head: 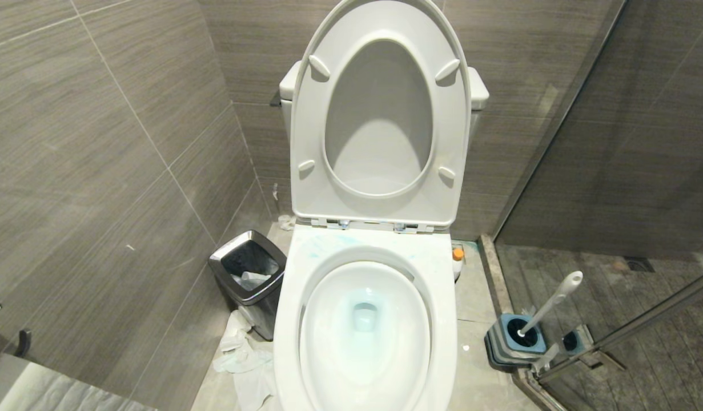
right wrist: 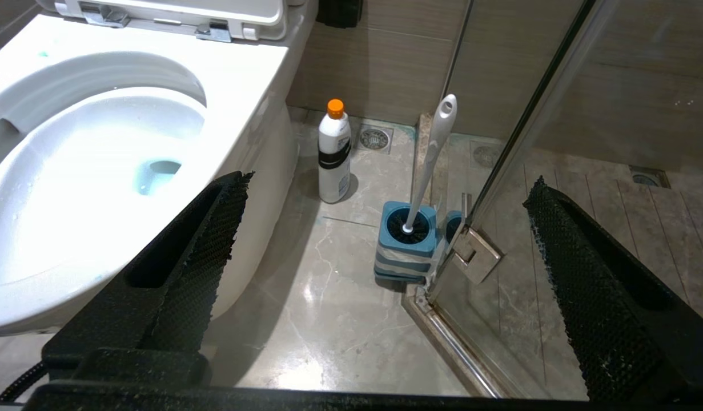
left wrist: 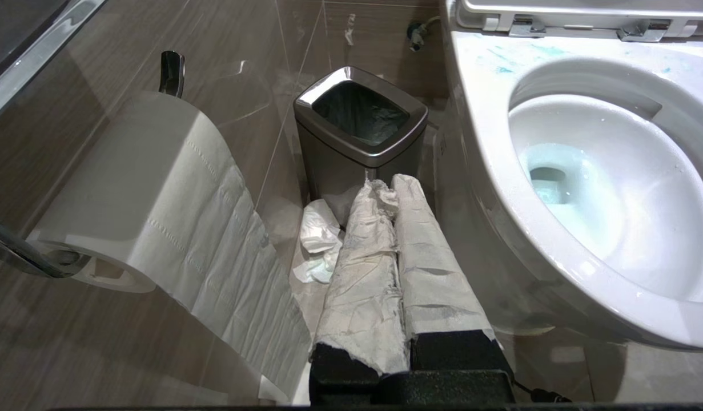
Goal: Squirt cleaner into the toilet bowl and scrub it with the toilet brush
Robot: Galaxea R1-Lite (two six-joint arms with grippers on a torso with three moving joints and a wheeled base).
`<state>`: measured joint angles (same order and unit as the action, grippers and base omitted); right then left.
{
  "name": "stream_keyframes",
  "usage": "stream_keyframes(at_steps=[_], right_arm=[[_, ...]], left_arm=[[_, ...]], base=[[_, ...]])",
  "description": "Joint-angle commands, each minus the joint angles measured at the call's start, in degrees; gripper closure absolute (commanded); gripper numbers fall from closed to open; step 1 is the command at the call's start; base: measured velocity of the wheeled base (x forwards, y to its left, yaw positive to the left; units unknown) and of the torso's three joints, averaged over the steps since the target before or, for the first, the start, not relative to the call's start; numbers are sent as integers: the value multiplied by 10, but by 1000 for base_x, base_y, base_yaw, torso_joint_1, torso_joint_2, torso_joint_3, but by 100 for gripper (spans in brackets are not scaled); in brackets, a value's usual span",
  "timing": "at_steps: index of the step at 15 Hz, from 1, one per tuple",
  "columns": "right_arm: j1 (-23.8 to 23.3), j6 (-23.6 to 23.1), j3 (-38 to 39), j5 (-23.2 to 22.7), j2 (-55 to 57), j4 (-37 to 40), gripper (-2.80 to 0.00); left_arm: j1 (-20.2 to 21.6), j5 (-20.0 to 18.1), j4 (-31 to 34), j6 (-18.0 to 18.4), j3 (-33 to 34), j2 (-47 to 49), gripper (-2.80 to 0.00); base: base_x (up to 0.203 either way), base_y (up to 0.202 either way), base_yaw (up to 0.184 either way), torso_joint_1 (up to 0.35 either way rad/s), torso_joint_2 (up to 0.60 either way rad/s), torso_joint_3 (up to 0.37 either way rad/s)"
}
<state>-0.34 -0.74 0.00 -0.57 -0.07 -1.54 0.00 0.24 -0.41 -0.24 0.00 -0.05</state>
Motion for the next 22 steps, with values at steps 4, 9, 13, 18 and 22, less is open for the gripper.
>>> stream_keyframes(at_steps=[4,9,13,18,22], right_arm=[[0,0,6,0,0,0,-280],[0,0,6,0,0,0,-280],[0,0,6,0,-1,0,-280],[0,0,6,0,0,0,-280],[0,0,6,0,0,0,-280]], left_arm=[[0,0,0,0,4,0,0],[0,0,0,0,4,0,0],[0,0,0,0,4,0,0],[0,0,0,0,4,0,0],[0,0,0,0,4,0,0]], base=[[0,0,0,0,0,0],[0,0,0,0,0,0],[0,0,0,0,0,0],[0,0,0,0,0,0],[0,0,0,0,0,0]])
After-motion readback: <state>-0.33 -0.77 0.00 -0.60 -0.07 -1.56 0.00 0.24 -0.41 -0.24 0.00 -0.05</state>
